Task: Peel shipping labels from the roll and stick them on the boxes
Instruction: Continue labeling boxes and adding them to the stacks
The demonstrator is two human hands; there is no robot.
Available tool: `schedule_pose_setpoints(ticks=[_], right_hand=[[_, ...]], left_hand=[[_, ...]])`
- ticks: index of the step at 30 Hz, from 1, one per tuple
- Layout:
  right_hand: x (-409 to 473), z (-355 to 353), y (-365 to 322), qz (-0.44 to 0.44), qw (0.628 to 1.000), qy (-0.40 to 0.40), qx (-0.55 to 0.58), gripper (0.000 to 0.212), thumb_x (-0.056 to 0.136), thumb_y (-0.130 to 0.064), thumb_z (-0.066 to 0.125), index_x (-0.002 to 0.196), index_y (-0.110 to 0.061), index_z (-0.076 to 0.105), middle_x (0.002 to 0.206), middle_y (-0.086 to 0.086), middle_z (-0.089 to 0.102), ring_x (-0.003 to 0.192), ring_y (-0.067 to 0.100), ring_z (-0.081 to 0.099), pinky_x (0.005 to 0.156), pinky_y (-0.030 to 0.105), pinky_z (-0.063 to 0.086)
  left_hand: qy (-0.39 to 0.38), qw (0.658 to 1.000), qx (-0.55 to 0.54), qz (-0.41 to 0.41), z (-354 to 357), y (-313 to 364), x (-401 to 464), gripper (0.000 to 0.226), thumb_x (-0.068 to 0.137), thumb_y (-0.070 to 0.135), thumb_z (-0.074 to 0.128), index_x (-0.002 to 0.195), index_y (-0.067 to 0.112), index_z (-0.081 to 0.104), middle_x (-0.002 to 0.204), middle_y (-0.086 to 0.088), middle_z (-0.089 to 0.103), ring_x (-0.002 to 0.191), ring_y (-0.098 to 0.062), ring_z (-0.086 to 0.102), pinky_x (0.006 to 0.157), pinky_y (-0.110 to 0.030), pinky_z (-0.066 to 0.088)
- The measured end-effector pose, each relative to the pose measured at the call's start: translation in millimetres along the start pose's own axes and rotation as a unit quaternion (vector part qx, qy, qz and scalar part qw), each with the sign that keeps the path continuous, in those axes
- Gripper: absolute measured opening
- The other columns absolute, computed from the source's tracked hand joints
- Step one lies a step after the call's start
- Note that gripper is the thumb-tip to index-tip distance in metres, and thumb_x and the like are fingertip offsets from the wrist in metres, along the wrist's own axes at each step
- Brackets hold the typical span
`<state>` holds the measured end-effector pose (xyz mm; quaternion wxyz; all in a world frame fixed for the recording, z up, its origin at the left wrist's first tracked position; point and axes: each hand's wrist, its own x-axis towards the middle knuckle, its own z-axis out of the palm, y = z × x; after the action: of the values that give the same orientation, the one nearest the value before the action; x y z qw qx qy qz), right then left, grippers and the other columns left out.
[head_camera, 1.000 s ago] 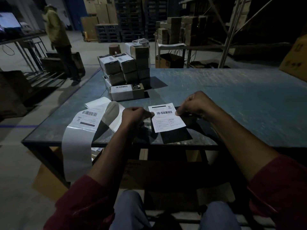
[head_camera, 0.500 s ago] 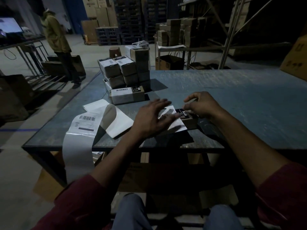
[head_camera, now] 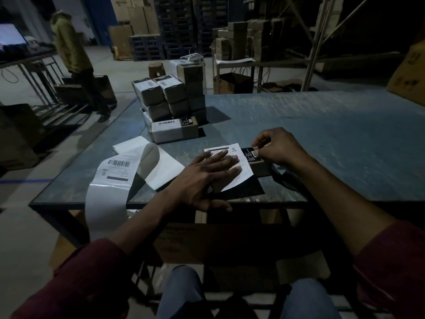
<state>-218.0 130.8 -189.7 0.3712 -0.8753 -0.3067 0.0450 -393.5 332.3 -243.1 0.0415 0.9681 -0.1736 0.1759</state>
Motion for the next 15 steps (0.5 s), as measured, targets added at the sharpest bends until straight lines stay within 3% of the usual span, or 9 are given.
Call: schedule_pose_setpoints(ticks=[3,5,7,9,12,15], right_hand=[[1.3,-2.1,5.1,-0.037,0.999,-0.031,-0.018,0.025,0.088,-0.016,0.077,0.103,-0.034,0.072,0.123,-0.004,0.070,0.111,0.011,0.063,0.082,0.026,0.046],[-2.1,-9.9,4.4,-0.066,0.993,-0.092,-0.018,0.041,0.089,-0.006,0.073,0.123,-0.029,0.068,0.137,-0.005,0.060,0.119,0.008,0.056,0.087,0.021,0.043],[-4.1,-15.8,6.5,-0.071,0.981,-0.179,0.020,0.063,0.085,0.006,0.072,0.137,-0.027,0.057,0.135,-0.005,0.059,0.103,-0.001,0.064,0.076,0.008,0.047],[-5.7,-13.4,6.7,-0.096,0.968,-0.232,-0.009,0.082,0.080,0.006,0.079,0.146,-0.027,0.046,0.126,-0.008,0.059,0.096,-0.002,0.067,0.073,0.009,0.052],[-5.2,1.8,7.2,-0.151,0.967,-0.184,-0.092,0.098,0.076,-0.016,0.092,0.155,-0.033,0.036,0.134,-0.008,0.061,0.112,0.009,0.066,0.095,0.017,0.053],[-0.3,0.2,12.7,-0.141,0.973,-0.176,-0.046,0.101,0.075,-0.020,0.093,0.154,-0.043,0.035,0.138,-0.007,0.064,0.127,0.009,0.061,0.112,0.032,0.048]], left_hand=[[0.041,0.997,-0.060,-0.027,-2.6,0.2,-8.9,0.085,0.091,0.061,0.071,0.161,0.023,0.040,0.168,0.002,0.035,0.159,-0.014,0.021,0.128,-0.051,0.021],[0.071,0.993,-0.084,-0.050,-3.8,-1.5,-14.8,0.079,0.094,0.049,0.071,0.160,0.019,0.041,0.167,0.001,0.038,0.158,-0.012,0.025,0.125,-0.052,0.026],[0.075,0.990,-0.098,-0.065,-4.3,-2.4,-17.0,0.080,0.091,0.043,0.074,0.160,0.018,0.040,0.167,0.000,0.038,0.158,-0.011,0.025,0.125,-0.052,0.026],[0.053,0.991,-0.101,-0.064,-4.3,-2.1,-16.1,0.088,0.088,0.042,0.079,0.161,0.018,0.037,0.169,0.001,0.035,0.159,-0.012,0.022,0.127,-0.050,0.022],[0.026,0.994,-0.087,-0.053,-4.6,-1.4,-11.9,0.099,0.083,0.054,0.081,0.163,0.020,0.034,0.171,0.001,0.030,0.160,-0.012,0.017,0.129,-0.050,0.017],[0.030,0.995,-0.085,-0.048,-4.1,-2.3,-11.0,0.101,0.081,0.062,0.080,0.162,0.022,0.035,0.170,0.002,0.031,0.160,-0.012,0.018,0.128,-0.051,0.018]])
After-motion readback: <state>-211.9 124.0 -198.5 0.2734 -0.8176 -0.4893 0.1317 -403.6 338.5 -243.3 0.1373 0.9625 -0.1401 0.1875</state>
